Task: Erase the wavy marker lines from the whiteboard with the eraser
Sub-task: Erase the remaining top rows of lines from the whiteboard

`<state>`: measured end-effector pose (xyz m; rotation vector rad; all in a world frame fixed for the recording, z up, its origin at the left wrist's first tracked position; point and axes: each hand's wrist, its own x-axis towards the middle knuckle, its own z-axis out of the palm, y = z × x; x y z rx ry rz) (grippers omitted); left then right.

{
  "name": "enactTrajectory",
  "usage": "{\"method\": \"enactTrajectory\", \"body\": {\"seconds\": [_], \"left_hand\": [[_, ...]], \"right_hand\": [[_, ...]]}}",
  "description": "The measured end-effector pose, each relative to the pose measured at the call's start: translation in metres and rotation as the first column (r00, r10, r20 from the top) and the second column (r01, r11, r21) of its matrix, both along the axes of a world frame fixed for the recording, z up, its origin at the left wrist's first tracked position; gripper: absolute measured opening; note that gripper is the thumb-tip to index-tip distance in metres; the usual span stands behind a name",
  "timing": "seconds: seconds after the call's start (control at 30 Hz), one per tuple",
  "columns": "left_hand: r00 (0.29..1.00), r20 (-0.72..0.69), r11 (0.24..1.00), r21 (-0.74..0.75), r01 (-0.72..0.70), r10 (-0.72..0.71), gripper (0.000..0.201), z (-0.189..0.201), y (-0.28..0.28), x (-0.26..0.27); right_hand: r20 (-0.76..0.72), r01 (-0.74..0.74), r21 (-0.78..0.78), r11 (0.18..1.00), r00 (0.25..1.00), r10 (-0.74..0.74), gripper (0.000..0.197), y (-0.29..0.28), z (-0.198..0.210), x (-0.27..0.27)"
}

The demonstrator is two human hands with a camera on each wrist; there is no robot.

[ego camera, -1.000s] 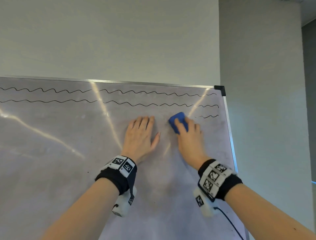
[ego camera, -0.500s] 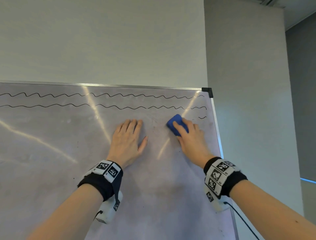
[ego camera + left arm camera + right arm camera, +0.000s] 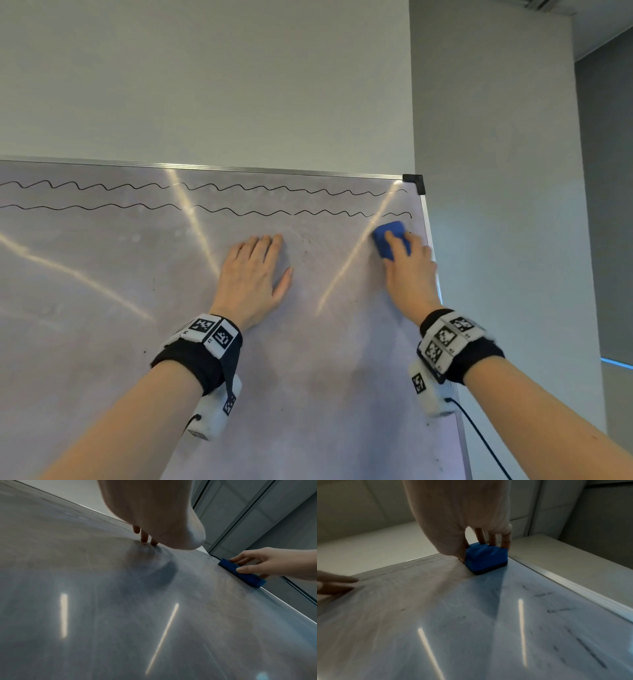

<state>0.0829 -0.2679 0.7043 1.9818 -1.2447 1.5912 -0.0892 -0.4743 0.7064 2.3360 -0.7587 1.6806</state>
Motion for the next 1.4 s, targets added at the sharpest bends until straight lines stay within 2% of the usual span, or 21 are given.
{"method": "enactTrajectory", "body": {"seconds": [0.07, 0.13, 0.23, 0.3, 0.37, 0.43, 0.5, 0.7, 0.8, 0.87, 0.93, 1.13, 1.33, 1.4], "left_hand": [[1.000, 0.002, 1.000, -0.005, -0.004, 0.004, 0.064, -0.001, -0.001, 0.000], [1.000, -0.005, 1.000, -0.015, -0.002, 0.002, 0.063, -0.001, -0.004, -0.002], [0.998, -0.011, 0.998, -0.009, -0.067, 0.067, 0.063, 0.001, -0.009, -0.007], [0.992, -0.007, 0.992, 0.015, -0.125, 0.125, 0.061, 0.006, -0.013, -0.011], [0.990, -0.006, 0.990, 0.007, -0.140, 0.140, 0.059, 0.012, -0.016, -0.015], [0.993, -0.007, 0.993, 0.025, -0.117, 0.117, 0.059, 0.014, -0.020, -0.016], [0.997, -0.010, 0.995, 0.060, -0.076, 0.077, 0.063, 0.011, -0.023, -0.013], [0.999, -0.017, 0.998, 0.047, -0.030, 0.031, 0.067, 0.014, -0.024, -0.008], [0.999, 0.025, 0.998, 0.046, -0.047, 0.046, 0.067, 0.015, -0.022, -0.005], [0.998, 0.040, 0.998, 0.050, -0.044, 0.042, 0.067, 0.014, -0.022, -0.004], [0.998, 0.044, 0.998, 0.049, -0.041, 0.039, 0.068, 0.014, -0.021, -0.003], [0.999, 0.023, 0.999, 0.034, -0.030, 0.029, 0.069, 0.014, -0.021, -0.009], [0.999, 0.030, 0.999, 0.031, -0.027, 0.026, 0.069, 0.014, -0.021, -0.005], [0.999, 0.027, 0.999, 0.032, -0.034, 0.033, 0.069, 0.013, -0.022, -0.006]], "right_hand": [[0.083, 0.047, 0.115, 0.992, 0.995, -0.056, 0.048, -0.006, 0.009, -0.006], [0.067, 0.050, 0.132, 0.990, 0.996, -0.059, 0.048, 0.006, 0.011, 0.001], [-0.098, -0.029, -0.052, 0.998, 0.995, 0.024, 0.056, 0.023, -0.003, 0.017], [-0.165, -0.053, -0.142, 0.988, 0.986, 0.029, 0.060, 0.015, -0.009, 0.012], [-0.122, -0.017, -0.082, 0.996, 0.993, 0.007, 0.058, -0.002, -0.004, -0.002], [-0.029, 0.019, 0.062, 0.998, 0.999, -0.017, 0.053, -0.013, 0.003, -0.013], [0.023, 0.029, 0.126, 0.992, 0.999, -0.032, 0.050, -0.013, 0.006, -0.014], [-0.022, 0.029, 0.056, 0.998, 0.999, -0.028, 0.050, -0.016, -0.007, -0.018], [0.073, 0.004, 0.108, 0.994, 0.997, -0.012, 0.045, -0.024, 0.028, -0.014], [0.086, -0.003, 0.128, 0.992, 0.996, -0.008, 0.044, -0.024, 0.054, -0.007], [0.077, 0.007, 0.119, 0.993, 0.997, -0.016, 0.044, -0.018, 0.062, -0.002], [-0.075, 0.010, -0.013, 1.000, 0.997, -0.011, 0.049, -0.007, 0.005, -0.010], [0.055, 0.018, 0.111, 0.994, 0.998, -0.024, 0.043, -0.020, 0.060, -0.006], [0.044, 0.035, 0.083, 0.996, 0.998, -0.039, 0.044, -0.004, 0.055, 0.007]]}}
